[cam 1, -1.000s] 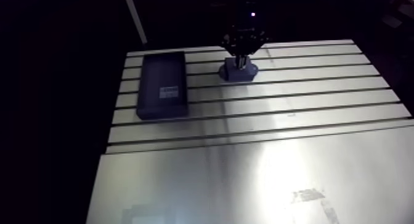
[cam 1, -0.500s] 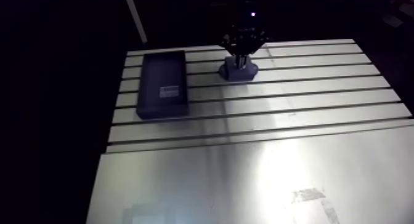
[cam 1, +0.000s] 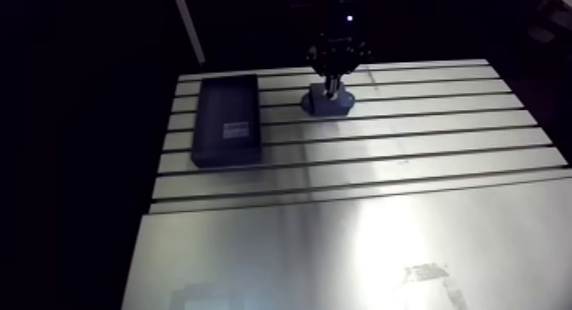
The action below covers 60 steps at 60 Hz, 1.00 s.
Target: Pick up the bearing and press it into the housing until flush.
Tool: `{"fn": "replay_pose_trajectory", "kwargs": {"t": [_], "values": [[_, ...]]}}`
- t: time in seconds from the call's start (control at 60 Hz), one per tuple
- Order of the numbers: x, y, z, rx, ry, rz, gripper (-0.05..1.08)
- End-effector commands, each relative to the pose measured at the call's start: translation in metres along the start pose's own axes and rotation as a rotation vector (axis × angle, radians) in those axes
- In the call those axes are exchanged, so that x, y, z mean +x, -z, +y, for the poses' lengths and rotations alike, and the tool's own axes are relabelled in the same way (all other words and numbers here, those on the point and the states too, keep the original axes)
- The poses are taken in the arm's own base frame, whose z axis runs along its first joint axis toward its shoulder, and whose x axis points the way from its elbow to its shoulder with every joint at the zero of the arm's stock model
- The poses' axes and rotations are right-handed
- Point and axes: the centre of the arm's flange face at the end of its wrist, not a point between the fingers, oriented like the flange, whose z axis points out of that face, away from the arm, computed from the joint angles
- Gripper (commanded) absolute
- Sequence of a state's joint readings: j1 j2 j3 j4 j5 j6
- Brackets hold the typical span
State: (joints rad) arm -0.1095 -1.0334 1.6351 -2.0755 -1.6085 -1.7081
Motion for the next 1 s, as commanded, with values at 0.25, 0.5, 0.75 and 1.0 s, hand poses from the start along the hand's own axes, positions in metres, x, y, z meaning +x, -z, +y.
{"fn": "replay_pose_trajectory", "kwargs": {"t": [0.25, 0.5, 0.75, 1.0], "values": [[-0.006, 0.028, -0.001, -0.007, 0.016, 0.027, 0.95], [-0.017, 0.049, -0.002, 0.004, 0.023, -0.026, 0.01], [-0.031, 0.102, -0.003, 0.004, 0.021, -0.026, 0.01], [-0.044, 0.184, -0.006, 0.006, 0.015, -0.021, 0.01]]}}
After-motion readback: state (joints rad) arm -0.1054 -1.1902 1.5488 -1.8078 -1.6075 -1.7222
